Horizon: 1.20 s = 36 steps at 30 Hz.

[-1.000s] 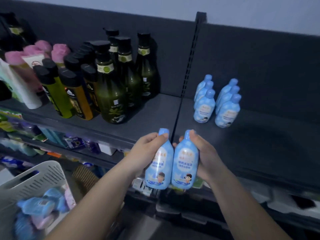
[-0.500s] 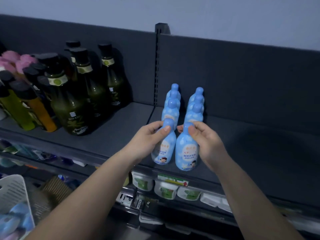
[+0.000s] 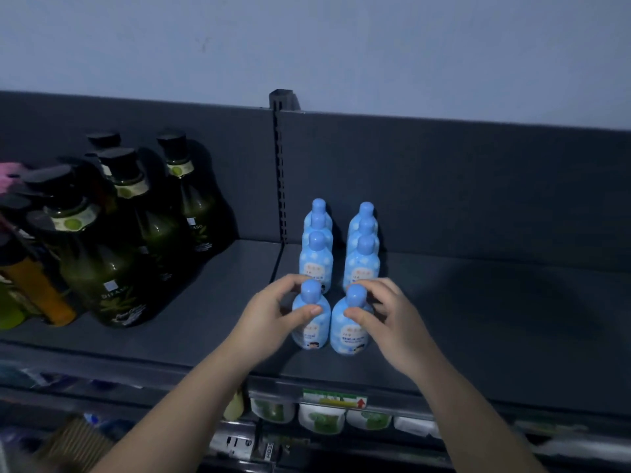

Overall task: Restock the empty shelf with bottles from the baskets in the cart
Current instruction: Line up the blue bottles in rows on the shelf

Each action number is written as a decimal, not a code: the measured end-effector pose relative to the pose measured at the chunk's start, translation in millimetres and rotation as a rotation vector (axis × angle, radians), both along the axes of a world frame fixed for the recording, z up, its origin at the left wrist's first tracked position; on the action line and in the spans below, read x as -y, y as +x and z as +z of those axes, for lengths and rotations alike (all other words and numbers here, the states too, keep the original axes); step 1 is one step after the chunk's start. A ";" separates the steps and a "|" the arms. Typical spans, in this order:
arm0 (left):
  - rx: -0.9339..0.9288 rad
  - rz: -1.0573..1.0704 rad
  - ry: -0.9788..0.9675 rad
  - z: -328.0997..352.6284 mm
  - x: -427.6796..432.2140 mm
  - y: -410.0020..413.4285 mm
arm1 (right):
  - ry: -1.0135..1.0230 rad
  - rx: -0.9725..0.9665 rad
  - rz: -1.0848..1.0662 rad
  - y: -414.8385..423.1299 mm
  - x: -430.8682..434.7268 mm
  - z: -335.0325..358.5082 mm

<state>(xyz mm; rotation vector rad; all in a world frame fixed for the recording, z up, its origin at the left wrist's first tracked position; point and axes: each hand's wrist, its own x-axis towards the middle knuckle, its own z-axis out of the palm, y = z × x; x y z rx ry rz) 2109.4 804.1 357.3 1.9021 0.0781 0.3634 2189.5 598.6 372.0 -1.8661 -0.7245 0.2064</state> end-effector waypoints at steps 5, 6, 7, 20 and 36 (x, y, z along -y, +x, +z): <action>0.048 0.057 0.111 3.7 -3.3 10.8 | -0.062 0.077 -0.051 2.1 -5.2 0.6; 0.047 0.058 0.107 4.7 -3.8 13.8 | -0.071 0.078 -0.069 5.2 -6.7 0.6; 0.046 0.059 0.100 5.5 -4.4 16.7 | -0.080 0.079 -0.088 8.3 -7.6 1.0; 0.010 0.126 0.051 5.2 -3.6 38.4 | -0.097 0.181 -0.207 27.9 -9.6 3.8; -0.060 0.200 0.026 3.6 -0.2 36.5 | -0.084 0.198 -0.233 30.4 -10.0 -2.3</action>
